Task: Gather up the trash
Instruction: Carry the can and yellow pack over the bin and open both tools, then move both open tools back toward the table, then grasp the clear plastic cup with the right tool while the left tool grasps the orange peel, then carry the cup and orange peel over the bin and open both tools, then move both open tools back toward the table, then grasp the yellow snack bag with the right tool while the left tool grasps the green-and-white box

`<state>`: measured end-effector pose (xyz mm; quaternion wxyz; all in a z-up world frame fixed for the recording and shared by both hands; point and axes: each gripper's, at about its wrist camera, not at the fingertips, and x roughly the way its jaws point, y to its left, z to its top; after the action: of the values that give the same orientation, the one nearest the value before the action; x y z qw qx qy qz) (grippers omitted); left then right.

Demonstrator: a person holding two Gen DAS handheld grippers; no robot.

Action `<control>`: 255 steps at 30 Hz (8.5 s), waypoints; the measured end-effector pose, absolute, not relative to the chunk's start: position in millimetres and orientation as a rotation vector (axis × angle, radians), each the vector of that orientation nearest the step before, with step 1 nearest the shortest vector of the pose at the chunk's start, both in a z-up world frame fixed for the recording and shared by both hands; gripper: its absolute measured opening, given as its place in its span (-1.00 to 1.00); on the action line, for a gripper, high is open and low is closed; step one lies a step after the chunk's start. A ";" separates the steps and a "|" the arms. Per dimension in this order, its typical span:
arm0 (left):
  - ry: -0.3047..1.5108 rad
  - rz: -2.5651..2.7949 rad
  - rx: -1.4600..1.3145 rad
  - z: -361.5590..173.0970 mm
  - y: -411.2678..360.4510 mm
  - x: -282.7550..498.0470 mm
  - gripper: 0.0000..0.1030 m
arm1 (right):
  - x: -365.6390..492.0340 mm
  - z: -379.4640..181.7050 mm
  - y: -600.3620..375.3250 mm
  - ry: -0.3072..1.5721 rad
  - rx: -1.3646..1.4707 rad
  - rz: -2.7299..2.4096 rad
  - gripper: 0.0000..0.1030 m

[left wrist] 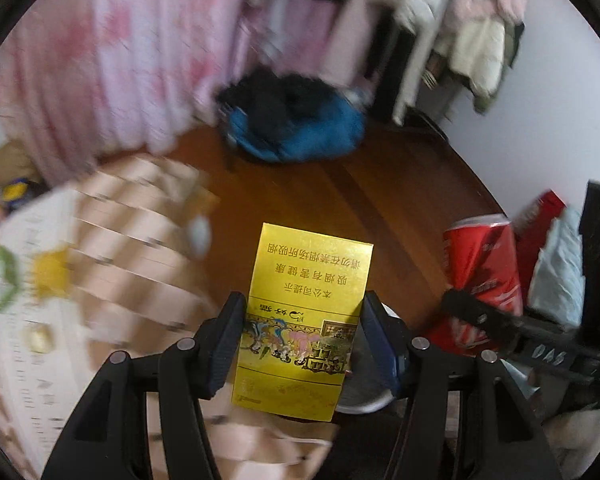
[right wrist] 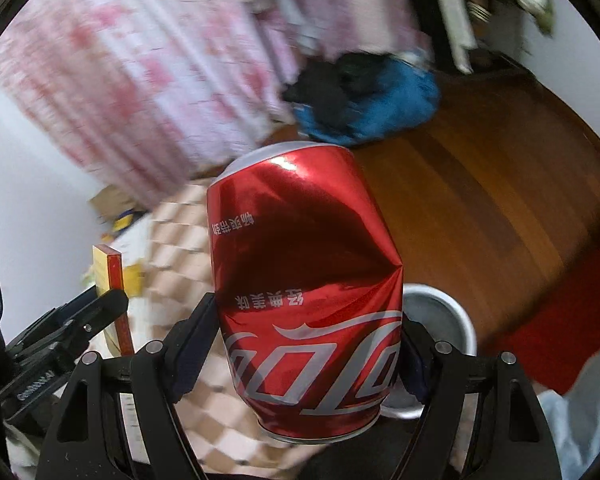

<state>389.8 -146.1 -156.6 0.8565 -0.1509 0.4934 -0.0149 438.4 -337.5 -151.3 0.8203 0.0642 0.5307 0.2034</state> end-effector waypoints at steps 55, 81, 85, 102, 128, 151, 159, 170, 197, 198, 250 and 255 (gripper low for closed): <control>1.016 0.105 -0.310 -146.7 -112.1 412.8 0.92 | 446.2 -178.7 -377.4 1.232 0.092 0.132 1.00; 1.168 0.612 -0.506 -256.6 157.3 244.4 0.96 | 403.0 -317.4 3.7 1.496 0.035 0.607 0.41; 1.169 0.558 -0.542 -259.4 155.2 250.2 0.94 | 390.1 -319.6 15.7 1.469 -0.031 0.610 -0.27; 1.182 0.512 -0.431 -278.7 139.7 266.8 -0.84 | 384.6 -294.7 13.7 1.383 -0.125 0.623 -0.43; 0.857 0.475 -0.270 -100.4 50.8 226.9 -0.87 | 348.9 -156.9 -69.2 1.159 0.005 0.745 -0.44; 1.112 -0.047 -0.188 -210.4 -220.0 390.9 -0.86 | 428.3 -222.0 -392.2 1.283 -0.002 0.290 -0.44; 1.218 -0.091 -0.129 -265.6 -266.4 423.6 -0.86 | 456.9 -300.0 -452.2 1.380 0.047 0.193 -0.44; 1.301 -0.082 -0.164 -296.2 -272.7 447.5 -0.75 | 475.5 -352.0 -460.4 1.473 0.077 0.135 -0.29; 1.140 0.053 -0.088 -186.5 -233.4 404.1 0.92 | 439.6 -234.6 -452.1 1.363 0.003 0.075 1.00; 1.124 0.062 -0.088 -176.4 -231.1 400.1 0.92 | 434.9 -223.4 -451.5 1.347 0.023 0.083 1.00; 1.163 0.870 -0.520 -261.4 242.1 198.0 0.92 | 400.9 -297.8 143.5 1.347 -0.205 0.653 0.19; 1.096 0.765 -0.549 -226.6 255.5 238.5 1.00 | 415.3 -282.5 130.0 1.311 -0.186 0.638 0.15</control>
<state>238.5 255.5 -226.6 0.7501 -0.2512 0.5016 0.3502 415.3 130.0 -282.5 0.7419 -0.0851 0.5981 0.2908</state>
